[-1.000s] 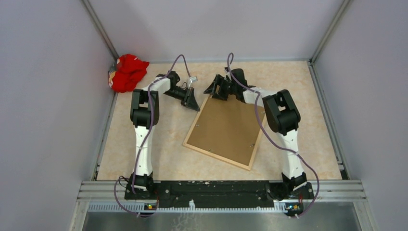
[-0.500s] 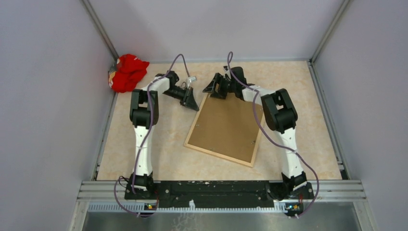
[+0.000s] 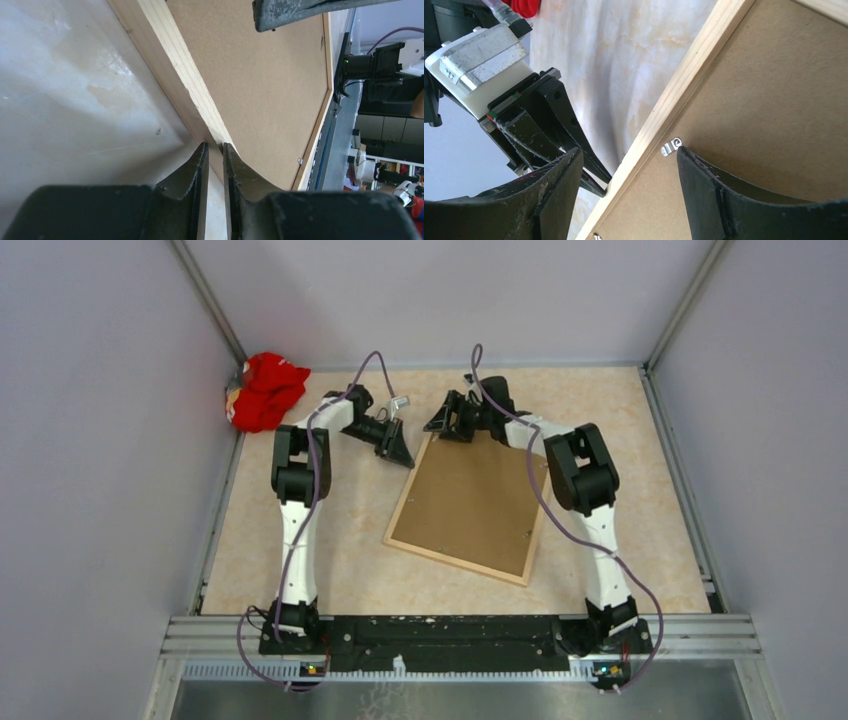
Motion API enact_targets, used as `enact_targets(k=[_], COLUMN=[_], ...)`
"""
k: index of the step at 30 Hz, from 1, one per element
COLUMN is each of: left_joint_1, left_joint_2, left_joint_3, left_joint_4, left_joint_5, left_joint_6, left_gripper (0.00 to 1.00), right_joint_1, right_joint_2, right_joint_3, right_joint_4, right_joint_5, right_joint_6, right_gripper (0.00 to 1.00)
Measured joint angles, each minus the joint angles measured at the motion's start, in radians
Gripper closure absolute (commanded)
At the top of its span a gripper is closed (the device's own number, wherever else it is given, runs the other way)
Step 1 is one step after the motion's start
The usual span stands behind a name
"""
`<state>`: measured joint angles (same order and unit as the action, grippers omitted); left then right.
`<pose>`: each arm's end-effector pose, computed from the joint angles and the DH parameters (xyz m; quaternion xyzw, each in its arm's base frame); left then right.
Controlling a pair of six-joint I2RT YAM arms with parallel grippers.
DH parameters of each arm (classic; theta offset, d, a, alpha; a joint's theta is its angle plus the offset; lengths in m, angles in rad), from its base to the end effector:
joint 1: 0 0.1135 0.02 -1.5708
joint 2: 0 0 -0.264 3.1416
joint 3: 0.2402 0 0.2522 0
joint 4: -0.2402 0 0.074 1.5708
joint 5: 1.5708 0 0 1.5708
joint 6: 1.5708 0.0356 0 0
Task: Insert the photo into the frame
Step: Install the photo frame at the center of the board.
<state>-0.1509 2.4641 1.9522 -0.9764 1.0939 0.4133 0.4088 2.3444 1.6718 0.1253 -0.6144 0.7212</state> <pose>0.4659 -0.1028 0.1213 0.2582 0.8137 -0.5106 0.1029 0.4704 0.2261 0.1430 -0.0170 0.8440 0.4726 0.2531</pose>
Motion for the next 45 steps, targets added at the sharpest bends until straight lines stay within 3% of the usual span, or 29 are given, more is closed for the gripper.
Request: enact_targets(k=[12, 31, 45], left_joint_1=[0.0, 0.004, 0.004], left_joint_2=[0.018, 0.032, 0.032], left_joint_3=[0.019, 0.021, 0.021], left_joint_4=[0.147, 0.146, 0.14], left_joint_5=[0.025, 0.054, 0.055], left_joint_6=[-0.126, -0.125, -0.108], left_gripper=[0.81, 0.83, 0.84], right_joint_1=[-0.003, 0.056, 0.06], right_joint_2=[-0.064, -0.038, -0.066], right_joint_3=[-0.12, -0.066, -0.115], right_joint_4=[0.065, 0.029, 0.051], right_joint_5=[0.014, 0.061, 0.082], right_joint_6=[0.011, 0.055, 0.06], right_gripper=[0.31, 0.33, 0.32])
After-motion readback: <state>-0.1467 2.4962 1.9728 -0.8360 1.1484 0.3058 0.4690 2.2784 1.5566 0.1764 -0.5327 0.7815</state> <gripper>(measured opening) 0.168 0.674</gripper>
